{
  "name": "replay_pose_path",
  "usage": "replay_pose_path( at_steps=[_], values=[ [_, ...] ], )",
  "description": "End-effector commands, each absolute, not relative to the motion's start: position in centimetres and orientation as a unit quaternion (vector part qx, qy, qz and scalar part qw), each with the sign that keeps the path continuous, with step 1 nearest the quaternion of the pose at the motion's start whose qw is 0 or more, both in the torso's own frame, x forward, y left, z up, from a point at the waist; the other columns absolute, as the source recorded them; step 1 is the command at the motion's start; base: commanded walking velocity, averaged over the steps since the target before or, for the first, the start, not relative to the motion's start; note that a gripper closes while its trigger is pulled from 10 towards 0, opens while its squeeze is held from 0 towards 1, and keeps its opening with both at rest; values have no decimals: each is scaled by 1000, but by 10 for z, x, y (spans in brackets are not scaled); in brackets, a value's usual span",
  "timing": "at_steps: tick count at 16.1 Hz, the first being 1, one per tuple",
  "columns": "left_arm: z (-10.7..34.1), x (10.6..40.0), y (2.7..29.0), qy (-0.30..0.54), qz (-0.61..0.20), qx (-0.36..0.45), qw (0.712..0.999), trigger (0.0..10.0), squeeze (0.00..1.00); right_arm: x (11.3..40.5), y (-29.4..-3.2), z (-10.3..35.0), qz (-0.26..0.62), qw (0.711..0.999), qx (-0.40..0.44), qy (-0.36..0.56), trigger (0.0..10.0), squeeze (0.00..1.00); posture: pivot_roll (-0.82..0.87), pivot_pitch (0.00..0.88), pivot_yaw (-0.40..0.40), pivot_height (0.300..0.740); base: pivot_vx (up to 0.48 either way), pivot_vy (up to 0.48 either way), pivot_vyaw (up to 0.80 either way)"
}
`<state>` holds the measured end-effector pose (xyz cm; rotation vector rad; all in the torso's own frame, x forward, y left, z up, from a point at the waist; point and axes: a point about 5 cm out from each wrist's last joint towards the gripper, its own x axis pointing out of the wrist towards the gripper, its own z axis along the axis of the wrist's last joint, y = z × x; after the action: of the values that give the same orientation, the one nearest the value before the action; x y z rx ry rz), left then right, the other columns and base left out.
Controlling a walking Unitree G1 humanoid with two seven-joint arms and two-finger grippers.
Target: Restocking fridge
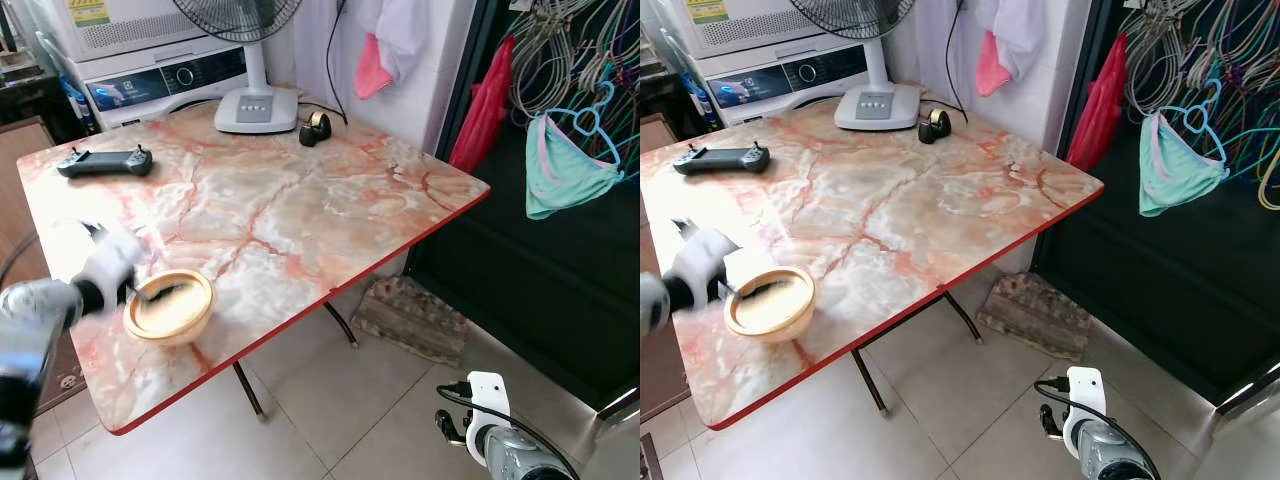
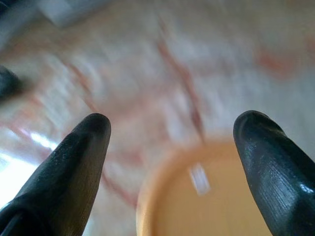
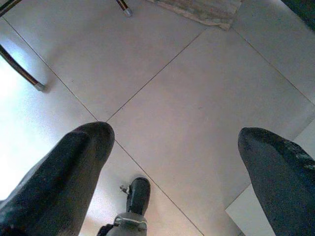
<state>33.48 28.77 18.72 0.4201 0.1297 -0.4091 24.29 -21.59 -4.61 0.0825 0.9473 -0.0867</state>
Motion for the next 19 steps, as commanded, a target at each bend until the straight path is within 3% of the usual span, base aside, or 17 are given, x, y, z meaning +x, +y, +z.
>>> replay_pose_path(
  at_steps=[1,4,5,7,11,14,19],
  values=[
    [203,339,288,19,-168,184,968,10000,0,242,-217,-46,-43,887,38,459,10000,0,105,0,-26,740,0,0,0],
    [200,347,287,-46,-45,106,992,10000,0,242,-217,-46,-38,887,36,459,10000,0,115,0,-24,740,0,0,0],
    [186,346,295,-69,120,68,988,10000,0,243,-217,-46,-23,888,19,459,10000,0,102,0,-19,740,0,0,0],
    [185,341,291,-105,189,83,973,10000,0,242,-216,-46,-24,889,20,456,10000,0,98,0,-10,740,0,0,0],
    [159,338,224,-128,5,105,986,10000,0,242,-215,-47,-30,892,25,451,10000,0,84,0,9,740,0,0,0],
    [153,337,206,-127,-68,172,975,10000,0,241,-215,-48,-30,891,25,452,10000,0,89,0,21,740,0,0,0],
    [152,335,196,-139,-79,147,976,10000,0,240,-213,-49,-35,893,33,448,10000,0,81,0,34,740,0,0,0]
  ],
)
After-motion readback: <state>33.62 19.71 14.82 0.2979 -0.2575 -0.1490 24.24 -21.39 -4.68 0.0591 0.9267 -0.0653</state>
